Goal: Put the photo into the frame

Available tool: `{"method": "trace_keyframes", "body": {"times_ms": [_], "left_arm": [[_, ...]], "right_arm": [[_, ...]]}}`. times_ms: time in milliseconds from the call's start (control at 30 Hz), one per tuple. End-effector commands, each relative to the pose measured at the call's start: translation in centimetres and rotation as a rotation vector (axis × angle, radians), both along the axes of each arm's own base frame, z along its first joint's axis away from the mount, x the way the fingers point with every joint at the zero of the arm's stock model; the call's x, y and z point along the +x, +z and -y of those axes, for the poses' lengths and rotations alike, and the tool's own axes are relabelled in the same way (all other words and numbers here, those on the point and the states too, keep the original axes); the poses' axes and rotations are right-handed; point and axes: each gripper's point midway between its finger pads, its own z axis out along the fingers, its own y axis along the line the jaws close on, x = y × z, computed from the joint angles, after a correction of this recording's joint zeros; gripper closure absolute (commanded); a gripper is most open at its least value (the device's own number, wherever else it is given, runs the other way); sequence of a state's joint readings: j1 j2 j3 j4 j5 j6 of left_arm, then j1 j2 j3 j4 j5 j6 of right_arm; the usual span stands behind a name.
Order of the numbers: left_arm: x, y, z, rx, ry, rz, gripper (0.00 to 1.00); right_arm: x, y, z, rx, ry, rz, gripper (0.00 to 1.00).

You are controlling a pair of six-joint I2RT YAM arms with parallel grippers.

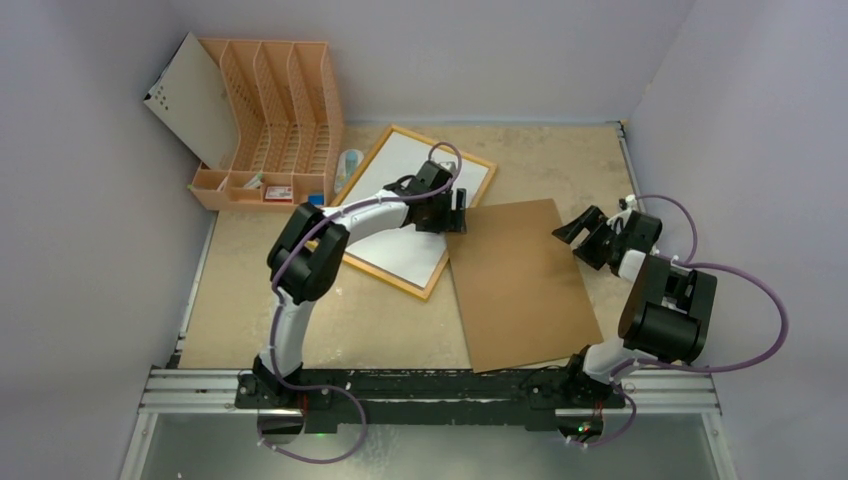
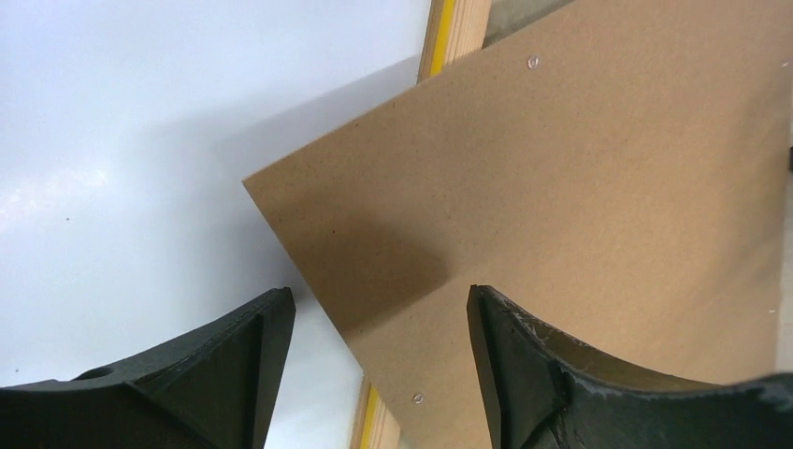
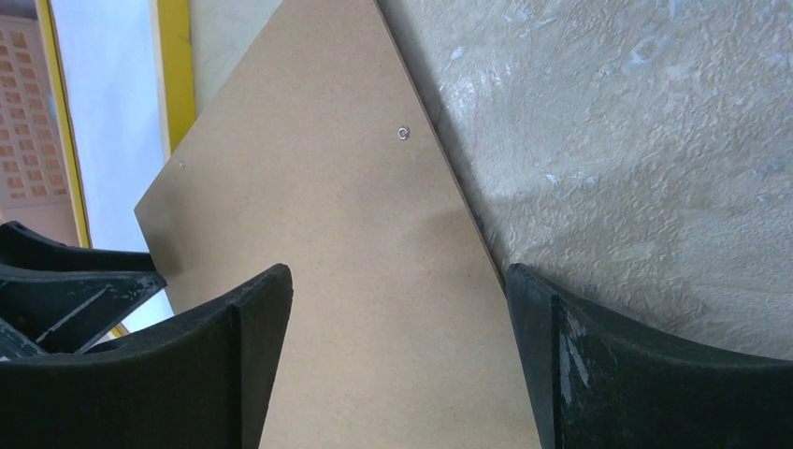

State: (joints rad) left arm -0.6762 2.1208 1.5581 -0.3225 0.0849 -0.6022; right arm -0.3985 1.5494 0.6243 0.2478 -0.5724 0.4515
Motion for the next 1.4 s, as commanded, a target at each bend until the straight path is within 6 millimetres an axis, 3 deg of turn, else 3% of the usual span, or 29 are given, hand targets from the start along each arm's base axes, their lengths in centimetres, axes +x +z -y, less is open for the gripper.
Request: {"method": "trace_keyframes", "body": {"times_ms": [0,100,267,567,867,1033,1233,1300,1367], "left_arm": [[1.8,1.2,1.1,-0.099,0.034,0.004,0.3],[1.8,1.6,1.4,-0.181,0.045,-0.026,0.32],[0.8,4.3,2.7,-0.379,0.018,-0.082,0.39],[-0.9,9.4,4.5,-0.647,-0.051,-0.108,0.65],[-2.4,14.1,5.3,-0.839,-0.12,-0.095,0.65],[-2.5,13.9,5.3,-0.819,-0.126,-0.108,0.66],[-1.9,13.3,4.5,-0.717,-0.089,-0.083,0.85],[-1.8,13.5,4.2,-0.687,-0.082,-0.075,0.97],[-1.7,14.0,4.1,-0.674,-0.076,-0.066,1.0]], "right_arm": [[-4.0,-3.3,-2.2,0.089,0.011,-0.21,0.13],[-3.9,-3.3,-2.2,0.086,0.01,-0.21,0.13],[-3.7,-3.2,-2.0,0.083,0.008,-0.209,0.14],[-3.4,-2.8,-1.9,0.08,0.005,-0.203,0.14],[-3.6,-2.2,-1.9,0.087,-0.016,-0.21,0.15],[-3.3,-1.4,-1.8,0.087,-0.024,-0.193,0.16],[-2.7,0.1,-0.7,0.022,-0.046,-0.171,0.17],[-2.7,1.2,0.0,-0.028,-0.053,-0.165,0.17],[-2.2,2.7,1.0,-0.092,-0.079,-0.149,0.16]]}}
